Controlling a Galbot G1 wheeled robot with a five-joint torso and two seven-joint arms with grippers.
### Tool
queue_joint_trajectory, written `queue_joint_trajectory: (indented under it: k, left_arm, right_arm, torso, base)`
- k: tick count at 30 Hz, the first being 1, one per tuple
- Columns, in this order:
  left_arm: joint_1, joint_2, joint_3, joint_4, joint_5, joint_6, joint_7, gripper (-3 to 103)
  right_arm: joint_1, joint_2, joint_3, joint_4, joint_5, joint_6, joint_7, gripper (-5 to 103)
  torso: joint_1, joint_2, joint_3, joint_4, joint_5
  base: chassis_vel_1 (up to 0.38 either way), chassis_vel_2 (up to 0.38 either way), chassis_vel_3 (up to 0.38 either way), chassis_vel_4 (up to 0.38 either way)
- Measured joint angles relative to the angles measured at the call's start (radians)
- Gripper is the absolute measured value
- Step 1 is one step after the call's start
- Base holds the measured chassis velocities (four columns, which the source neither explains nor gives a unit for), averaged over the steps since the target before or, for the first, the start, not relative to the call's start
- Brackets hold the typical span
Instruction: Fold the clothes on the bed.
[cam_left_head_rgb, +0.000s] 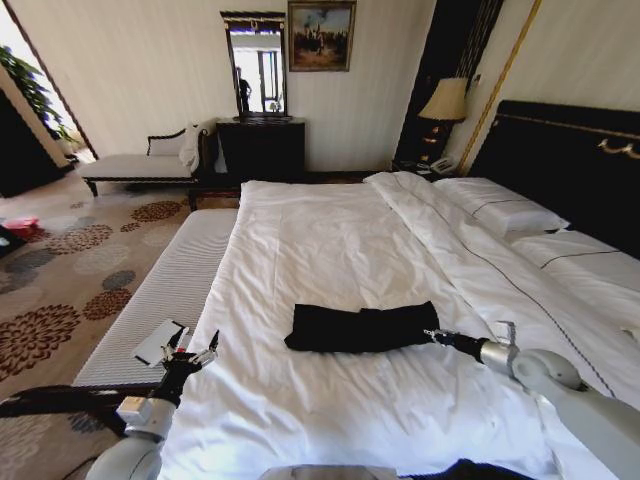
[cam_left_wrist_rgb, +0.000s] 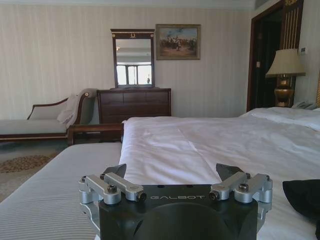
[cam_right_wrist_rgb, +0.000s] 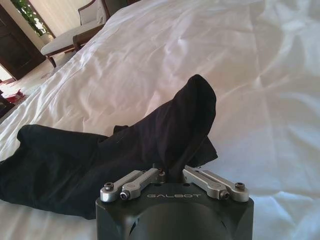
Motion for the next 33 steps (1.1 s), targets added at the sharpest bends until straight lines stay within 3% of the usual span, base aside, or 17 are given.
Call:
queue_joint_trajectory:
  k: [9, 20, 27, 33]
  left_arm:
    - [0.000, 0.000, 0.000, 0.000, 0.000, 0.000, 0.000, 100]
    - [0.000, 0.000, 0.000, 0.000, 0.000, 0.000, 0.000, 100]
    - [0.000, 0.000, 0.000, 0.000, 0.000, 0.000, 0.000, 100]
    - [0.000, 0.000, 0.000, 0.000, 0.000, 0.000, 0.000, 100]
  right_arm:
    - [0.005, 0.007, -0.004, -0.013, -0.020, 0.002, 0.000, 3]
    - [-0.016, 0.002, 0.052, 0.240, -0.010, -0.014, 0.093, 3]
    - [0.015, -0.007, 0.006, 0.337, 0.024, -0.033, 0.168, 3]
    - [0.083, -0.038, -0.103, 0.360, 0.046, -0.035, 0.205, 3]
  torso:
    - [0.000, 0.000, 0.000, -0.0001, -0.0001]
    - [0.000, 0.000, 0.000, 0.0002, -0.0005]
    - [0.000, 0.000, 0.000, 0.0001, -0.0004]
    - [0.000, 0.000, 0.000, 0.0001, -0.0003]
  base:
    - [0.000, 0.000, 0.000, 0.000]
    - [0.000, 0.000, 0.000, 0.000]
    - [0.000, 0.000, 0.000, 0.000]
    - [0.000, 0.000, 0.000, 0.000]
